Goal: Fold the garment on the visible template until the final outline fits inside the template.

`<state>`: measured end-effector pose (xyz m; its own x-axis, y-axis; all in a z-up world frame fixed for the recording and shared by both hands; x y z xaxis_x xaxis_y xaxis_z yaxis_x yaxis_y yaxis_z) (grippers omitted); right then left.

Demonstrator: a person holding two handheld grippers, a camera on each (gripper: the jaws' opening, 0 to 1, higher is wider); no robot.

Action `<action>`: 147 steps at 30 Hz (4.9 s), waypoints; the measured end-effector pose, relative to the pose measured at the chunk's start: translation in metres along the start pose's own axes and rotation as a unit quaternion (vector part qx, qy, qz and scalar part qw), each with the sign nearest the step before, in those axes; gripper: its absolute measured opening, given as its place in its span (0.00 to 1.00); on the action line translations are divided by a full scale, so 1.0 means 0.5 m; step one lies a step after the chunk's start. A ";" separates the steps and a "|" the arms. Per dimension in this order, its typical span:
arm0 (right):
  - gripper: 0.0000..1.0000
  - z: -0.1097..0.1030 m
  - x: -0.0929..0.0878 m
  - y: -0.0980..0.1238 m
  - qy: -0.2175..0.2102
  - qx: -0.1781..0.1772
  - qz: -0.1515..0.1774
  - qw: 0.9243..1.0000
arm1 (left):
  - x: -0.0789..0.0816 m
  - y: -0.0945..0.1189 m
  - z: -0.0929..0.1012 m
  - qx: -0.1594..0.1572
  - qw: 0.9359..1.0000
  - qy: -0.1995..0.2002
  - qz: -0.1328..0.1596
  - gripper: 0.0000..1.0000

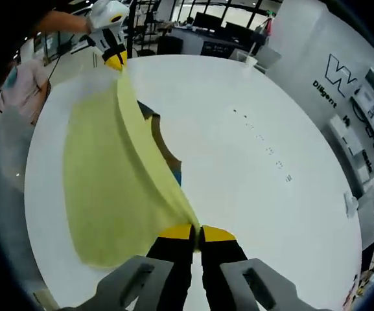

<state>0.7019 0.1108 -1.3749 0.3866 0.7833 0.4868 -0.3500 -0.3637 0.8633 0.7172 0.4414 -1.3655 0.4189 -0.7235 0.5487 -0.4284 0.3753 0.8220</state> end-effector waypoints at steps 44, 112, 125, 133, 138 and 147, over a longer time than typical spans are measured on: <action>0.08 0.000 -0.058 -0.050 -0.074 0.000 -0.001 0.997 | -0.030 -0.048 -0.057 0.067 0.998 0.007 0.012 0.20; 0.28 -0.206 -0.127 0.061 -0.116 0.074 0.018 0.990 | -0.139 0.095 0.073 0.046 0.996 0.061 0.040 0.69; 0.24 -0.279 -0.143 0.036 -0.132 0.097 0.011 0.986 | -0.174 0.108 0.117 0.035 0.993 0.096 0.054 0.66; 0.18 -0.308 -0.147 0.025 -0.145 0.105 0.015 0.984 | -0.214 0.101 0.158 0.024 0.993 0.103 0.045 0.62; 0.12 -0.307 -0.136 0.020 -0.173 0.099 0.037 0.979 | -0.230 0.098 0.186 0.015 0.994 0.102 0.043 0.59; 0.10 -0.307 -0.143 0.013 -0.240 0.090 0.053 0.965 | -0.227 0.088 0.202 0.004 0.990 0.130 0.047 0.52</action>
<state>0.5408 0.1299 -1.4248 0.7222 0.4300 0.5418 -0.2716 -0.5441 0.7939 0.5698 0.4813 -1.4072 0.5683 -0.5122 0.6439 -0.4813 0.4279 0.7651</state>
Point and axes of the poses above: the point that each gripper's makers call its tool centre point, and the gripper's own axes: y roughly backward along the fingers, z roughly to its right, x roughly out of its top, the point moved 1 cm from there along y, roughly backward along the fingers, and after that the axes turned 6 degrees about x, right-handed, at the moved point
